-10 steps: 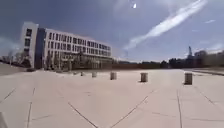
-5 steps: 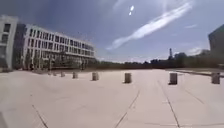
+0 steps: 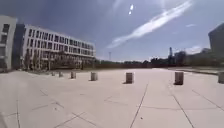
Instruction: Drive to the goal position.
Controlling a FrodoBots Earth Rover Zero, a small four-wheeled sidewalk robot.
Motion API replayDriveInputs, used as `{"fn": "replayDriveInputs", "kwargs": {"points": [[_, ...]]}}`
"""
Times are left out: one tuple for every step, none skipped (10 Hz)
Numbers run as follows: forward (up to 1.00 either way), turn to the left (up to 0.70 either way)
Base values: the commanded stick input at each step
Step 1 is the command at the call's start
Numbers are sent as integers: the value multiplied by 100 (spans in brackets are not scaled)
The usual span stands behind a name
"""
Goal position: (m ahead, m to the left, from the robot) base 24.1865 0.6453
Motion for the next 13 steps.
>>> {"fn": "replayDriveInputs", "kwargs": {"points": [[70,-33],[70,-33],[70,-33],[70,-21],[70,-7],[70,-1],[70,-1],[70,-1],[70,-1],[70,-1],[70,-1],[70,-1],[70,-1]]}}
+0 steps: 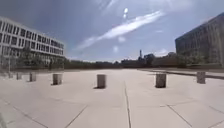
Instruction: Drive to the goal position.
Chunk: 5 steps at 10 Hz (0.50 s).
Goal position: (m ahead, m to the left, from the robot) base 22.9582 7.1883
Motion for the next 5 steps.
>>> {"fn": "replayDriveInputs", "kwargs": {"points": [[70,-1],[70,-1],[70,-1],[70,-1],[70,-1]]}}
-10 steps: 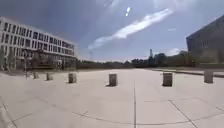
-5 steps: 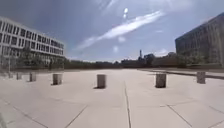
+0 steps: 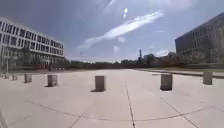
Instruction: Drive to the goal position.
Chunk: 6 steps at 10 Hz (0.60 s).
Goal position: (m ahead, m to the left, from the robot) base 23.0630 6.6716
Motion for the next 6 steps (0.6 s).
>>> {"fn": "replayDriveInputs", "kwargs": {"points": [[70,-1],[70,-1],[70,-1],[70,-1],[70,-1],[70,-1]]}}
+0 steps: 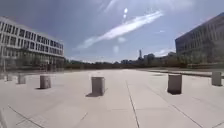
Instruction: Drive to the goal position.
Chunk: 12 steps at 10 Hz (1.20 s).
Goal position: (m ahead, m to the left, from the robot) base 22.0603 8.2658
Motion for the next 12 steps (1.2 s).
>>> {"fn": "replayDriveInputs", "kwargs": {"points": [[70,-20],[70,-30],[70,-35],[70,-34],[70,-35],[70,-23],[70,-4],[70,-1],[70,-1],[70,-1],[70,-1],[70,-1]]}}
